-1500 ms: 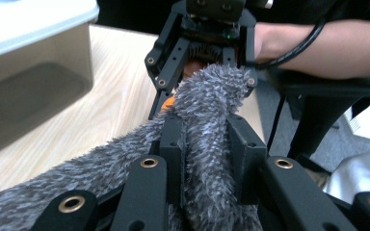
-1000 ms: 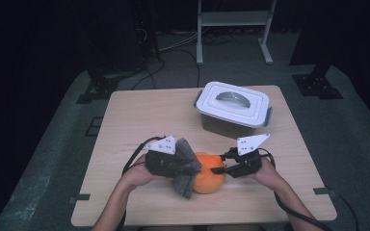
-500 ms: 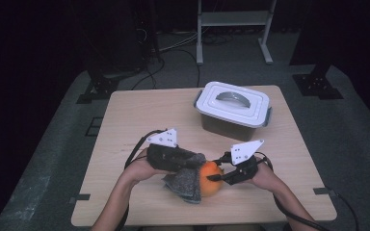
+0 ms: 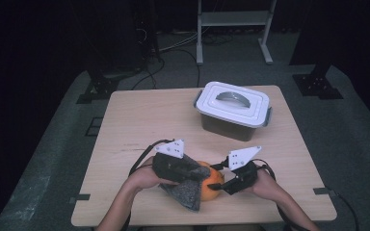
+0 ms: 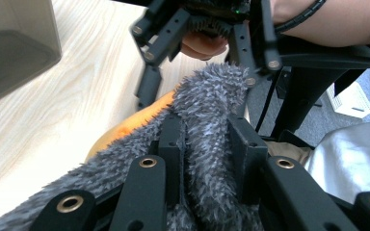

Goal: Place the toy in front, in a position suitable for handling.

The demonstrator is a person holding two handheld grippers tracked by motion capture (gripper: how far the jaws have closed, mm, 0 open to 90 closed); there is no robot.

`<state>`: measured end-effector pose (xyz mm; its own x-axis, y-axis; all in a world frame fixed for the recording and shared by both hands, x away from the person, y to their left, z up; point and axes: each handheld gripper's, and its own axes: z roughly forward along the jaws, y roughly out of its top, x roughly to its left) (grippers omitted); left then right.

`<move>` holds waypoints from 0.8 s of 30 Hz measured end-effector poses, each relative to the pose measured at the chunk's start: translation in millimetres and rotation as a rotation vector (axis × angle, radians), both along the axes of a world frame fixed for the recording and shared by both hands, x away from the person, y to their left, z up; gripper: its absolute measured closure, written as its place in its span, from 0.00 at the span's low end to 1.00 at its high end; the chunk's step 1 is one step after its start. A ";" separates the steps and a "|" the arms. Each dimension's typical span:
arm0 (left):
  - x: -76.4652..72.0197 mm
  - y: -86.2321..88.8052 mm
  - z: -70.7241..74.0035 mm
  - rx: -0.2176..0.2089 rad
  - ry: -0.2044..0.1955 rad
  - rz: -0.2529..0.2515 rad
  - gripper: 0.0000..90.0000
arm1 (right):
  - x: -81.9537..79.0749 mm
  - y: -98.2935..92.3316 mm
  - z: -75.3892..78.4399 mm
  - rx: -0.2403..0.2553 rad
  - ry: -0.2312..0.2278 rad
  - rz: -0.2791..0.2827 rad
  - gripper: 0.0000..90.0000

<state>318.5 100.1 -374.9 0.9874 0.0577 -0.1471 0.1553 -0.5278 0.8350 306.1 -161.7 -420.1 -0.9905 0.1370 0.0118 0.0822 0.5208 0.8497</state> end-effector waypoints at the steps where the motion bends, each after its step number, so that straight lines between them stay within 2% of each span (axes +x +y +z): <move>1: 0.9 6.6 2.7 -0.003 -0.007 0.013 0.78 | -0.3 -4.3 -2.2 0.015 -0.032 0.020 0.55; 6: 3.0 18.5 1.5 0.014 -0.011 0.042 0.78 | 2.9 -9.5 -4.5 0.026 -0.048 0.039 0.56; 11: 6.3 32.2 -1.2 -0.004 0.001 0.080 0.78 | 2.2 -12.2 -4.8 0.024 -0.078 0.056 0.57; 17: 7.4 25.3 7.0 -0.020 -0.007 0.068 0.78 | 3.1 -8.1 2.6 0.020 -0.126 0.061 0.59; 21: 8.9 15.5 10.5 -0.014 -0.017 0.047 0.78 | 6.3 0.1 6.1 0.009 -0.148 0.070 0.59; 23: 9.2 12.3 6.9 0.002 -0.011 0.051 0.78 | 8.5 1.9 5.2 0.007 -0.143 0.068 0.57; 24: 9.1 12.0 5.2 0.004 -0.008 0.056 0.78 | 9.3 1.8 4.3 0.006 -0.133 0.057 0.53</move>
